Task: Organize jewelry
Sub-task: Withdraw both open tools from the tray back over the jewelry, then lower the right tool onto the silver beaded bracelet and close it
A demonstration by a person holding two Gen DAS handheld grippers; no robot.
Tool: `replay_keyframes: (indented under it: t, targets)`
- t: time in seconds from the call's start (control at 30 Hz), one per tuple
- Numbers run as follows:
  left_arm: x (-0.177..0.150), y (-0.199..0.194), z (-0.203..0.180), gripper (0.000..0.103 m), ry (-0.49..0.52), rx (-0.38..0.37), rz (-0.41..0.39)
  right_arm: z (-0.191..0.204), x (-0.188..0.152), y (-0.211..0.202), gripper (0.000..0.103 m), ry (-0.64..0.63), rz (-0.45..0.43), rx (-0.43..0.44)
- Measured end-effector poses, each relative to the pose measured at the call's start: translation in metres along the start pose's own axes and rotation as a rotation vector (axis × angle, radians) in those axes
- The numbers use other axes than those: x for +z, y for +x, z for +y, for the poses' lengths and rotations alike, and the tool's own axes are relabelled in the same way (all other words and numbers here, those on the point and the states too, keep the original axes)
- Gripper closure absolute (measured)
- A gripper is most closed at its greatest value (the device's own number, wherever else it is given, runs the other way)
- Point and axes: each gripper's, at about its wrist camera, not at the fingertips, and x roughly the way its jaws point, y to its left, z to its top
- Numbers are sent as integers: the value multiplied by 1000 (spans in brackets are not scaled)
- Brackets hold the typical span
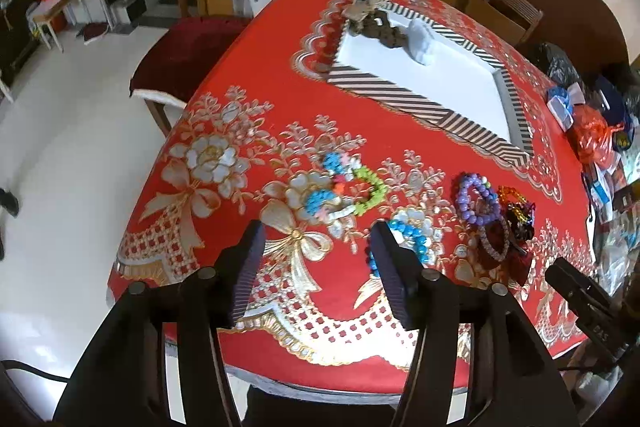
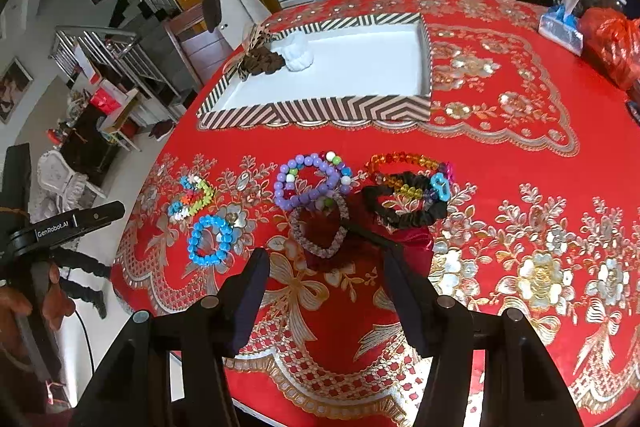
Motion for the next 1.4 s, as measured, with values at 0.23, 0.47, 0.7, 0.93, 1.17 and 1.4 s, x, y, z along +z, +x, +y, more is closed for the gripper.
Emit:
replay_keyframes:
  t: [0.23, 0.47, 0.7, 0.93, 1.17, 1.4]
  targets:
    - [-2, 11, 17, 47, -31, 3, 33, 4, 9, 17, 58, -48, 14, 20]
    - [2, 24, 13, 47, -2, -2, 59, 12, 26, 34, 59, -121, 31, 43]
    - [10, 37, 7, 47, 0, -18, 86, 9, 43, 64, 63, -214, 118, 41]
    - [19, 44, 17, 47, -28, -10, 96, 9, 47, 95, 72, -304, 212, 17]
    - [27, 50, 19, 47, -25, -3, 105, 0, 47, 92, 96, -269, 224, 44]
    - [35, 59, 12, 47, -7, 1, 119, -9, 45, 59, 96, -150, 154, 138]
